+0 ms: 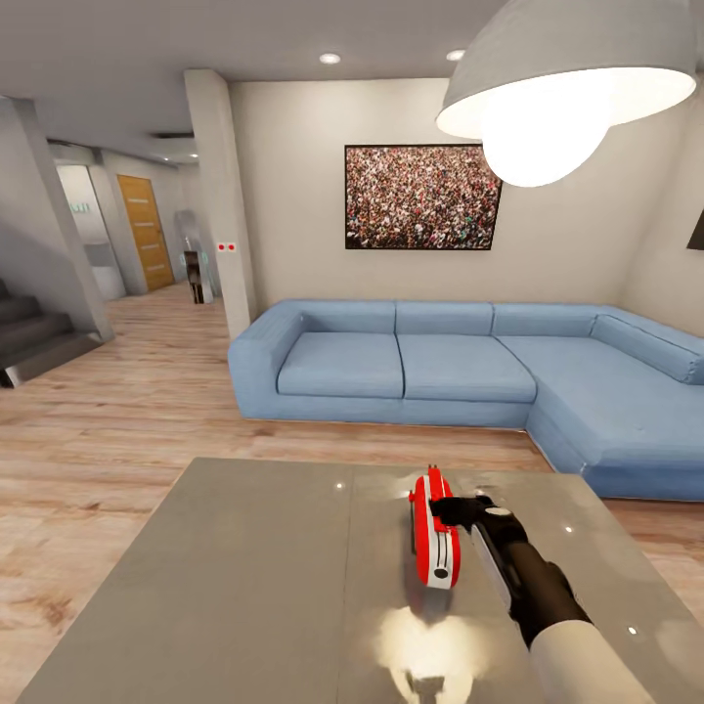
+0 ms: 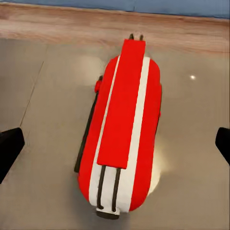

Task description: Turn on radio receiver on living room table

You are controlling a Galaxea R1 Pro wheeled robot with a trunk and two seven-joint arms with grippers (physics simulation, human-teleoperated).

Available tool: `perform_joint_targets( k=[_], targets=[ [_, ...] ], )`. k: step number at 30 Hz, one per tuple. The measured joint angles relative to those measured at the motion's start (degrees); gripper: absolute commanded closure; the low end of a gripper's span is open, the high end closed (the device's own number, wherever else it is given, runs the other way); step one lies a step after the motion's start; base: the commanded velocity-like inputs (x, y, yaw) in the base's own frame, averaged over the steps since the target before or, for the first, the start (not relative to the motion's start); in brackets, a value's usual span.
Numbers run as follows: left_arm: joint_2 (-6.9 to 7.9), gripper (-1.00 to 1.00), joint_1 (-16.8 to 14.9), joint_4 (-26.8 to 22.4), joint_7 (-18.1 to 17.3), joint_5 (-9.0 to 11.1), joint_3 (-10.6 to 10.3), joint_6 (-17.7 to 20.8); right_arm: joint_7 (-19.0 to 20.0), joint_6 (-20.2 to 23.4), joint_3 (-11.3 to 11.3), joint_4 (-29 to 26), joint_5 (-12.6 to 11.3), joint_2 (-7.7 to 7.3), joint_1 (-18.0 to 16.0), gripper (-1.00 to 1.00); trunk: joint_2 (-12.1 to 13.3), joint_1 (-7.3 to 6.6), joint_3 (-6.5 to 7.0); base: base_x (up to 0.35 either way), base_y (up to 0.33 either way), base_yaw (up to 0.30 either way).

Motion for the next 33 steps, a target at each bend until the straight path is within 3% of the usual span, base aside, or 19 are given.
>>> perform_joint_targets(
  k=[3, 6, 14, 19, 21, 22, 24, 27, 33],
  targets=[
    [0.0, -1.0, 0.0, 0.0, 0.01, 0.0, 0.01, 0.0, -0.07, 5.65, 0.14, -3.99, 0.02, 1.55, -1.55, -1.0, 0.0, 0.0, 0.0, 0.0, 0.0, 0.0],
    [-0.02, -1.0, 0.0, 0.0, -0.01, 0.0, 0.01, 0.0, -0.07, 7.95, 0.21, -6.69, 0.0, 2.13, -2.94, -1.0, 0.0, 0.0, 0.0, 0.0, 0.0, 0.0],
    [-0.02, -1.0, 0.0, 0.0, -0.01, 0.0, 0.01, 0.04, -0.16, 13.77, 0.21, -8.07, -0.15, 2.39, -7.29, -1.0, 0.0, 0.0, 0.0, 0.0, 0.0, 0.0],
    [-0.02, -1.0, 0.02, 0.0, 0.02, 0.0, 0.0, 0.05, -1.26, 17.78, 0.12, -6.85, -0.29, 2.41, -12.8, -1.0, 0.0, 0.0, 0.0, 0.0, 0.0, 0.0],
    [-0.04, -1.0, 0.01, 0.0, 0.01, 0.0, 0.01, 0.02, -3.36, 18.62, 0.09, -4.34, -0.3, 2.38, -15.95, -1.0, 0.0, 0.0, 0.0, 0.0, 0.0, 0.0],
    [-0.03, -1.0, 0.0, 0.0, 0.01, 0.0, 0.01, 0.04, -5.91, 18.92, 0.07, 1.74, -0.29, 2.29, -19.72, -1.0, 0.0, 0.0, 0.01, 0.0, 0.0, 0.0],
    [0.0, -1.0, 0.0, 0.0, 0.0, 0.0, 0.01, 0.02, -6.95, 18.78, 0.05, 8.16, -0.35, 2.17, -22.45, -1.0, 0.0, 0.0, 0.0, 0.0, 0.0, 0.0],
    [0.0, -1.0, 0.02, 0.0, -0.02, 0.0, 0.01, 0.01, -7.41, 18.68, 0.0, 14.12, -0.31, 2.09, -24.83, -1.0, 0.0, 0.0, 0.0, 0.0, 0.0, 0.0],
    [-0.06, -1.0, 0.02, 0.0, -0.2, 0.06, -0.06, 0.03, -7.53, 19.04, -0.1, 17.55, -0.5, 2.11, -26.18, -1.0, 0.0, 0.0, 0.0, 0.0, 0.0, 0.0]
  ],
)
